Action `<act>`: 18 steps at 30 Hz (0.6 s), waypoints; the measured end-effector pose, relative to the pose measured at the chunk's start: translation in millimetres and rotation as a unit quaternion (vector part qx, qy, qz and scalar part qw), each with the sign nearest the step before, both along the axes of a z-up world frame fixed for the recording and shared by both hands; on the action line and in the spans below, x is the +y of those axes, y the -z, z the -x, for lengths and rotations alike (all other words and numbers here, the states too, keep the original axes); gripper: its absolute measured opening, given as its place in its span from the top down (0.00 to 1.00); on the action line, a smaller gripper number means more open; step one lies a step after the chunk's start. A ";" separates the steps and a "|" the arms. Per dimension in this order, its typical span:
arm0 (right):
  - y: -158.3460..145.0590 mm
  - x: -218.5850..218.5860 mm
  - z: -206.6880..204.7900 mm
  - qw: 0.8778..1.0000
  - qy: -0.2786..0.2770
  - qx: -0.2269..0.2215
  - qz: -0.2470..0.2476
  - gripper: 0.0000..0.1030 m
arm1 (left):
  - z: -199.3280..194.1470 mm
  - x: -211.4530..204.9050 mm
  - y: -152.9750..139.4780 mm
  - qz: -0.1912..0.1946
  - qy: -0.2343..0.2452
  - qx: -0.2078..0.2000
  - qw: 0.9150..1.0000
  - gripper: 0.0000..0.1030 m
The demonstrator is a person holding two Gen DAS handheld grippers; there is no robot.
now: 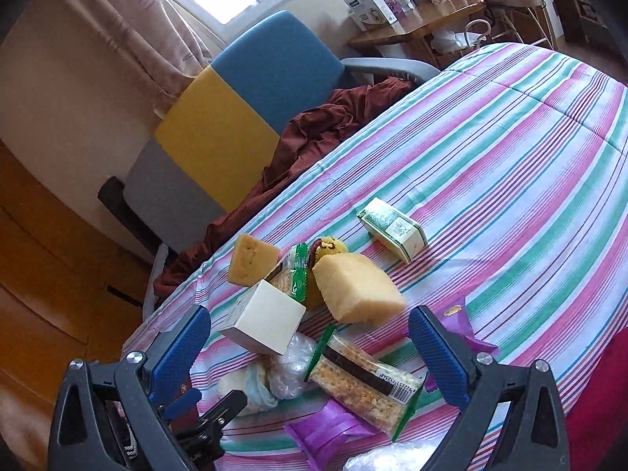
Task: Organize objects
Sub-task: 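Reach the left tool to the white knitted glove and close on it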
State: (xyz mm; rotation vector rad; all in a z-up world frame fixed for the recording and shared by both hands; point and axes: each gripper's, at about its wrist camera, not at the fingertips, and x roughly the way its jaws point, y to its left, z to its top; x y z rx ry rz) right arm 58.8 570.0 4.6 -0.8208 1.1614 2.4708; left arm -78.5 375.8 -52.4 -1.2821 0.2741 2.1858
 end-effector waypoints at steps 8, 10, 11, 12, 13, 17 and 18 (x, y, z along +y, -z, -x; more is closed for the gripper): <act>1.4 -3.2 2.9 1.000 -0.001 -0.009 -0.004 0.00 | 16.5 -2.0 28.1 -0.027 -0.016 -0.033 0.999 0.20; 1.9 -3.3 3.9 1.000 -0.001 -0.013 -0.006 0.00 | 9.0 -4.8 25.9 -0.042 0.003 -0.029 0.999 0.33; 2.2 -3.0 3.8 1.000 0.000 -0.015 -0.007 0.00 | 5.6 -6.6 25.0 -0.042 0.004 -0.027 0.999 0.33; 2.4 -2.3 3.6 1.000 0.002 -0.017 -0.008 0.00 | 0.8 -9.9 24.9 -0.044 0.007 -0.019 0.999 0.33; 3.0 -1.2 3.3 1.000 0.005 -0.020 -0.007 0.00 | -2.4 -13.1 25.2 -0.048 0.010 -0.011 0.999 0.34; 10.2 0.4 6.2 0.999 0.001 -0.035 0.008 0.01 | -12.0 -21.4 28.4 -0.059 0.021 0.018 0.998 0.33; 11.7 -0.3 8.0 0.999 -0.003 -0.040 0.010 0.02 | -11.5 -19.2 30.2 -0.053 0.030 0.017 0.998 0.32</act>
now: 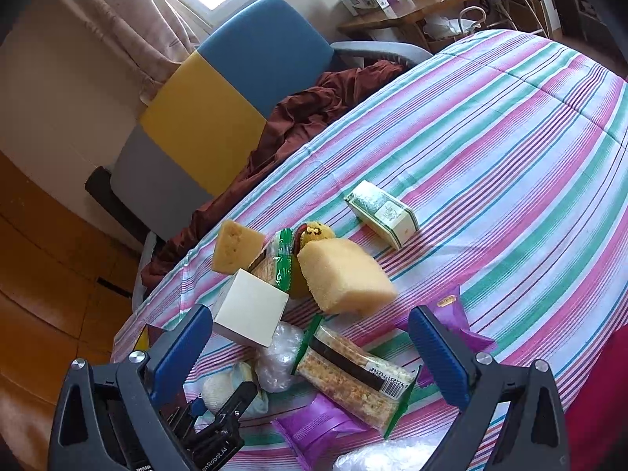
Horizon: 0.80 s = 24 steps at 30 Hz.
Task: Organize objects
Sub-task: 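Reach the left tool to the white knitted glove and close on it, then lift the glove with the left tool while the right tool grasps the white medicine box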
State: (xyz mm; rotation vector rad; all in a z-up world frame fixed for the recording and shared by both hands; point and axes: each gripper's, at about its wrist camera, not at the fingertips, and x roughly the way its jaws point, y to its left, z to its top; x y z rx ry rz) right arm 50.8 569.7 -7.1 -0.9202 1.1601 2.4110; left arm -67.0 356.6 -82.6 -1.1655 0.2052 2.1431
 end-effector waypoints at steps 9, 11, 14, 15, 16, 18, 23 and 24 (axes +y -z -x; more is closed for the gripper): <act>7.9 -2.1 8.7 0.999 -0.018 -0.027 0.005 0.05 | -9.4 11.6 5.2 0.032 0.021 0.040 0.998 0.36; 9.2 -0.1 8.9 0.999 -0.015 -0.030 0.008 0.05 | -16.1 6.5 4.6 0.038 0.018 0.044 0.998 0.36; 12.1 2.1 9.7 0.999 -0.013 -0.038 0.014 0.06 | -27.7 -3.0 1.5 0.042 0.021 0.047 0.998 0.37; 13.3 2.4 10.3 0.999 -0.013 -0.041 0.015 0.07 | -33.7 -6.7 1.0 0.043 0.021 0.048 0.998 0.37; 13.8 2.7 10.5 0.999 -0.014 -0.043 0.016 0.07 | -38.6 -11.5 -0.1 0.045 0.023 0.048 0.998 0.37; 14.7 2.8 10.9 0.999 -0.014 -0.047 0.016 0.08 | -48.7 -19.6 -1.6 0.046 0.027 0.046 0.998 0.37; 13.9 -1.9 13.2 0.998 -0.027 -0.050 0.013 0.08 | -69.0 -42.2 -10.9 0.039 0.034 0.042 0.998 0.37; 13.4 -3.1 13.8 0.998 -0.029 -0.050 0.010 0.08 | -72.7 -47.7 -14.6 0.033 0.038 0.041 0.998 0.37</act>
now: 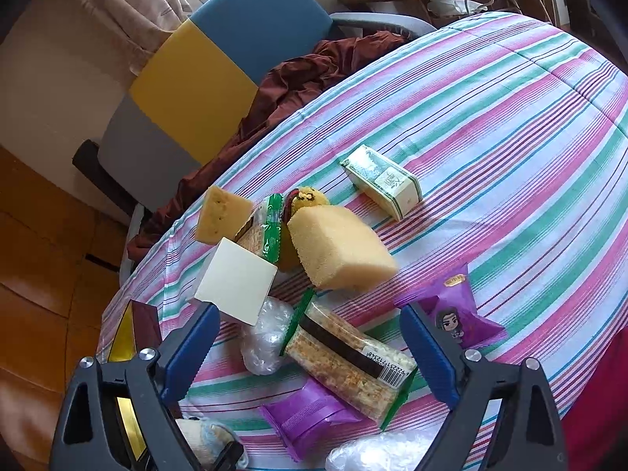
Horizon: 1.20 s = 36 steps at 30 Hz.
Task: Organize objects
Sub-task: 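Lift the glove with the left tool while the right tool grasps the white medicine box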
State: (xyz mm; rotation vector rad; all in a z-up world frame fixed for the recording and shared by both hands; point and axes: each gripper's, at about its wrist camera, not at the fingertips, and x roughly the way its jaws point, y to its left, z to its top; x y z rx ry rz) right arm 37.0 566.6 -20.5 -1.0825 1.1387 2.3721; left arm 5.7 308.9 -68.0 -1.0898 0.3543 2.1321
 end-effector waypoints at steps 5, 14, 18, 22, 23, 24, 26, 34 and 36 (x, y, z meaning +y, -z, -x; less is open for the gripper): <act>-5.5 -8.9 4.1 1.000 -0.017 0.004 -0.013 0.08 | -11.8 -19.5 -21.8 -0.021 0.006 0.008 1.000 0.37; -36.4 -30.1 82.5 0.994 -0.071 0.000 -0.083 0.08 | -11.6 -60.7 -53.9 -0.058 -0.006 0.029 0.998 0.37; -16.1 -38.1 119.4 0.990 -0.098 -0.047 -0.087 0.08 | -5.5 -83.9 -56.1 -0.064 -0.030 0.024 0.997 0.37; -0.2 -71.1 114.6 0.986 -0.153 -0.053 -0.041 0.08 | 2.9 -108.4 -57.6 -0.074 -0.058 0.016 0.995 0.37; 1.3 -81.4 112.1 0.983 -0.170 -0.053 -0.035 0.08 | 4.6 -113.2 -58.3 -0.075 -0.064 0.016 0.995 0.37; 2.2 -92.0 109.6 0.981 -0.185 -0.052 -0.034 0.08 | 6.5 -119.2 -58.8 -0.075 -0.070 0.016 0.995 0.37; 3.2 -110.6 107.2 0.976 -0.210 -0.053 -0.035 0.08 | 8.6 -128.1 -59.7 -0.075 -0.083 0.016 0.994 0.37; -18.6 -148.2 108.6 0.946 -0.281 -0.079 -0.142 0.16 | 11.4 -173.6 -63.3 -0.081 -0.129 0.016 0.988 0.37; -31.2 -148.6 108.7 0.941 -0.289 -0.072 -0.159 0.16 | 13.0 -184.0 -63.5 -0.084 -0.141 0.017 0.986 0.37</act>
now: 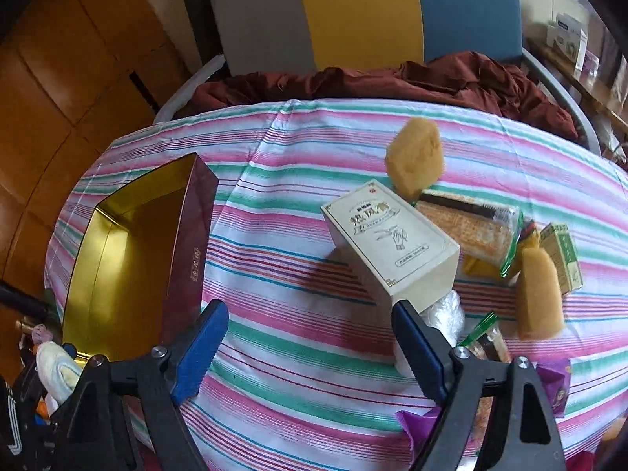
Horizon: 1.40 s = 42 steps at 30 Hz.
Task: Organize objects
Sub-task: 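Lift the glove with the left tool while the right tool grasps the white medicine box, then lower the glove into the gold box and open the left tool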
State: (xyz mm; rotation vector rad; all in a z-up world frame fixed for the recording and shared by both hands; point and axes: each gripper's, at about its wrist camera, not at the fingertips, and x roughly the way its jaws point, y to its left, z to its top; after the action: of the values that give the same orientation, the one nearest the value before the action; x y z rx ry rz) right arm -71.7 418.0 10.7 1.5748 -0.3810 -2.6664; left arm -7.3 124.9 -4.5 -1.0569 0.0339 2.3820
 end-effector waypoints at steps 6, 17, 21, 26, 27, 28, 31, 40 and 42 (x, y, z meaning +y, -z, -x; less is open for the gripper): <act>-12.8 15.3 26.5 0.991 0.017 -0.003 -0.135 0.16 | 8.4 -29.4 3.7 -0.007 -0.035 -0.007 0.999 0.36; 46.5 0.7 59.0 0.975 -0.028 -0.086 -0.205 0.50 | 29.5 -83.7 5.4 -0.010 -0.103 -0.017 0.995 0.37; 47.3 -11.0 46.1 0.977 -0.025 -0.066 -0.202 0.50 | 59.7 -101.9 4.2 -0.008 -0.118 -0.029 0.993 0.36; 46.7 -24.7 28.5 0.982 -0.032 -0.029 -0.186 0.50 | 109.7 -110.6 8.8 0.002 -0.147 -0.052 0.988 0.36; 46.4 -25.7 26.1 0.983 -0.033 -0.020 -0.182 0.50 | 121.9 -110.4 10.9 0.008 -0.155 -0.060 0.986 0.36; 46.7 -26.3 24.7 0.983 -0.032 -0.011 -0.180 0.50 | 130.6 -108.8 12.2 0.010 -0.159 -0.066 0.985 0.36; 48.0 -20.1 19.9 0.986 -0.030 0.016 -0.162 0.50 | 157.2 -102.8 17.3 0.029 -0.174 -0.066 0.982 0.36; 47.1 -16.5 17.9 0.988 -0.040 0.041 -0.145 0.50 | 218.8 -82.7 37.2 0.094 -0.201 -0.065 0.973 0.34; 46.4 -19.6 19.4 0.987 -0.044 0.044 -0.149 0.50 | 228.0 -77.3 41.4 0.109 -0.200 -0.061 0.972 0.32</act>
State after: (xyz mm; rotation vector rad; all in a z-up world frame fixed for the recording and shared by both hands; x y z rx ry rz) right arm -91.0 398.4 -35.7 1.4900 0.0945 -2.8133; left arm -235.3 47.6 -45.8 -1.4255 0.0433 2.7107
